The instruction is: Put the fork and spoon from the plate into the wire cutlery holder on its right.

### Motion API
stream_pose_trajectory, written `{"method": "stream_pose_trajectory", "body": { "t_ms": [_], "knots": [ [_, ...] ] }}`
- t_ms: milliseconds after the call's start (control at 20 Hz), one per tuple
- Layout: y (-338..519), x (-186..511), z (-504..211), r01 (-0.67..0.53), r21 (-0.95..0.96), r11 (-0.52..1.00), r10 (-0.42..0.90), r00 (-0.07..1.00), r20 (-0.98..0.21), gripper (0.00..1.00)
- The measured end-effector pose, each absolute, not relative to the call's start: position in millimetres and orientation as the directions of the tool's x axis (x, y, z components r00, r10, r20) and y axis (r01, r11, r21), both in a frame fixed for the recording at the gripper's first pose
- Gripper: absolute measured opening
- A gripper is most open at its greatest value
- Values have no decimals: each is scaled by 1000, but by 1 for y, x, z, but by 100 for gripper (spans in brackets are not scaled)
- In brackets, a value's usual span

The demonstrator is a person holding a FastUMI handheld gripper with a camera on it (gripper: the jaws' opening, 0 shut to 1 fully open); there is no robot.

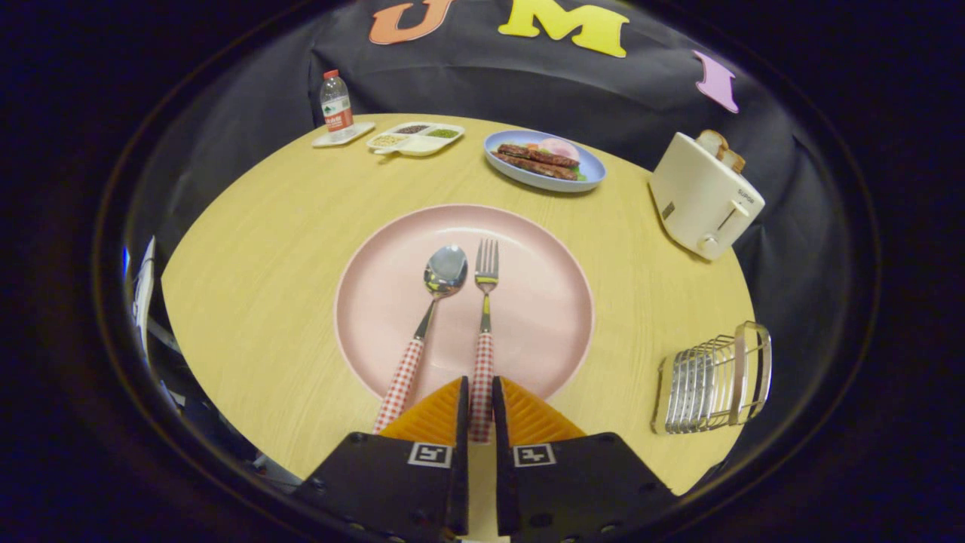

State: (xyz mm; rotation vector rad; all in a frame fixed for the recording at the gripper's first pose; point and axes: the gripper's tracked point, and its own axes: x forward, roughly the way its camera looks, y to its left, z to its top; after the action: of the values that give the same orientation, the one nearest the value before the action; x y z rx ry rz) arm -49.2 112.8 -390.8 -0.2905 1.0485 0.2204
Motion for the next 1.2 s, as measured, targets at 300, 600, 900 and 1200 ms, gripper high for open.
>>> {"method": "stream_pose_trajectory", "body": {
  "t_ms": [300, 600, 900, 1200],
  "knots": [
    [97, -47, -343, -302, -86, 949, 66, 459, -886, 5],
    [32, -55, -244, -243, -42, 969, 61, 402, -914, 5],
    [-66, -89, -198, -90, -62, 994, -34, 284, -958, 5],
    [-98, -117, -213, -53, -26, 998, -20, 111, -994, 5]
  ]
}}
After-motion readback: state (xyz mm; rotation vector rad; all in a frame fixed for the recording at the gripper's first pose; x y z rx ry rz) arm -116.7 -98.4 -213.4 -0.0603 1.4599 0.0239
